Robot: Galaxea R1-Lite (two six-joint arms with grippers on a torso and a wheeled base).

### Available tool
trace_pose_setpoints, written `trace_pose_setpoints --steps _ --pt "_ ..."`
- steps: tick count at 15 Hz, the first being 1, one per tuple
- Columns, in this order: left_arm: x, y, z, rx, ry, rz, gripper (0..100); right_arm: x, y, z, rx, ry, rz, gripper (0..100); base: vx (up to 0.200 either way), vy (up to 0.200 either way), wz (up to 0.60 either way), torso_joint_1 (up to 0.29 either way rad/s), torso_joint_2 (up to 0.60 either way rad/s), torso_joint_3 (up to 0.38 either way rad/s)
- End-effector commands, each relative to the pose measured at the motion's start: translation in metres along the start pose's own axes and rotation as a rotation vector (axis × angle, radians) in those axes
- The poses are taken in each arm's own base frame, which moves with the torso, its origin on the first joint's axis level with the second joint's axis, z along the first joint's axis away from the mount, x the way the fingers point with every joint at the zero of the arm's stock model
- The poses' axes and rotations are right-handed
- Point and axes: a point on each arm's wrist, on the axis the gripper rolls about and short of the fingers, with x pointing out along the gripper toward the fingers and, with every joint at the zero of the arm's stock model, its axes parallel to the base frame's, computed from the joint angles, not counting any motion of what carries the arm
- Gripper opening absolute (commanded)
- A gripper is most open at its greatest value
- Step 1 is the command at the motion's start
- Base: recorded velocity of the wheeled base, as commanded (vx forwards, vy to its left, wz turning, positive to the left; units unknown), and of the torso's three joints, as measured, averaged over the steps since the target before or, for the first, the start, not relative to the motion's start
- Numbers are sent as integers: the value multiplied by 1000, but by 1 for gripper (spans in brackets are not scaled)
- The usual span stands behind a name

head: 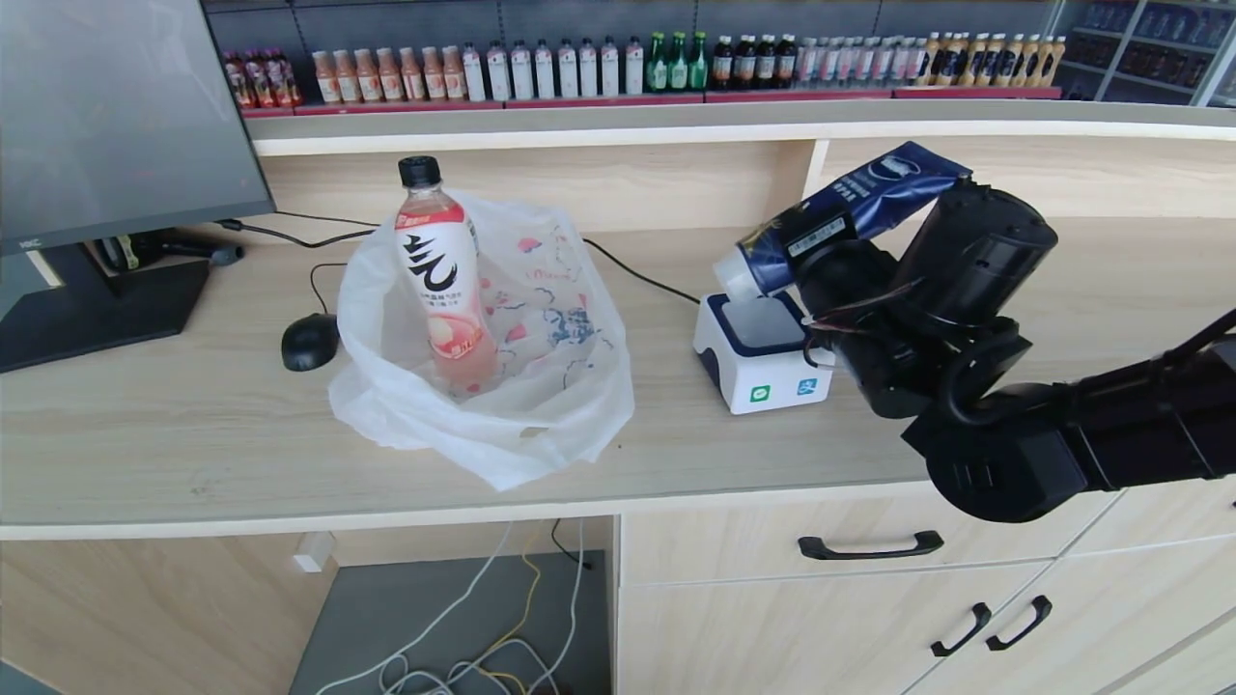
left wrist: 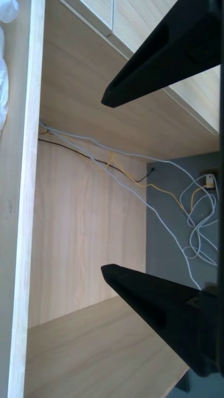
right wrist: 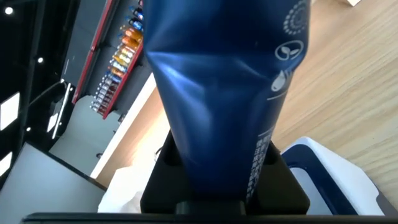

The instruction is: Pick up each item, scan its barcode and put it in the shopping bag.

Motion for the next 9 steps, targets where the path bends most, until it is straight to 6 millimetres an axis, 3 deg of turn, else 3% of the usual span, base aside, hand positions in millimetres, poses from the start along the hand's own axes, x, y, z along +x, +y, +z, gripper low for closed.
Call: trace_pose_setpoints --steps 1,9 --pt "0 0 0 0 -1 1 100 0 -1 0 -1 2 -4 0 0 0 0 0 0 0" --pt "0 0 0 0 -1 1 100 -1 -2 -5 82 20 -11 0 0 0 0 0 0 0"
